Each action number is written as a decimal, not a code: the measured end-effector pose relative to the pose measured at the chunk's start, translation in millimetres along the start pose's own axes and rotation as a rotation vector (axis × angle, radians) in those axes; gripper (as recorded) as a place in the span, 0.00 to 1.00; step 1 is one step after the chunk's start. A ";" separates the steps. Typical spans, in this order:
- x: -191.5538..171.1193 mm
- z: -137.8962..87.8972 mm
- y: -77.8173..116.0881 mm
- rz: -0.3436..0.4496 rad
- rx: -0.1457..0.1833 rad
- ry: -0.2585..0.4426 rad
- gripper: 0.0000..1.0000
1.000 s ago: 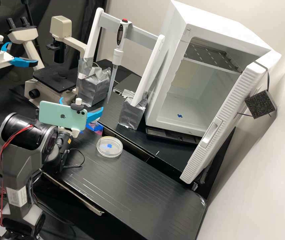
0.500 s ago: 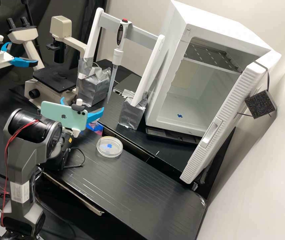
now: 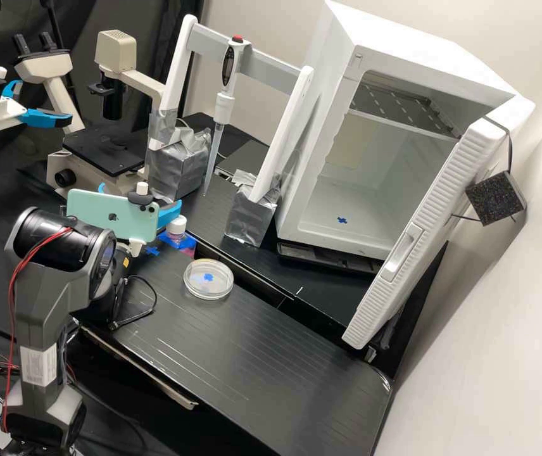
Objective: Close the bottle
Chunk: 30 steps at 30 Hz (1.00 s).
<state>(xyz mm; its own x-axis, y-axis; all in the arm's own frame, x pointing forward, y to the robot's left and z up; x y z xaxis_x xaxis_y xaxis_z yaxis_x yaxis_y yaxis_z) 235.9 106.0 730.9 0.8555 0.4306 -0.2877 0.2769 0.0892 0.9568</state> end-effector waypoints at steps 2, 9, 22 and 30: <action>0.1 0.1 -2.2 -0.017 0.000 -0.009 1.00; -0.9 0.2 -3.5 -0.025 -0.001 -0.009 1.00; -38.4 -7.2 27.3 0.041 0.056 0.047 1.00; -68.6 -10.3 55.8 0.173 0.093 0.075 1.00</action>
<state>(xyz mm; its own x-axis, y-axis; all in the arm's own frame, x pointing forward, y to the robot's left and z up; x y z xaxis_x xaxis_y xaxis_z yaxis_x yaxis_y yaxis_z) 188.1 90.6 804.4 0.8599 0.4979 -0.1125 0.1710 -0.0735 0.9825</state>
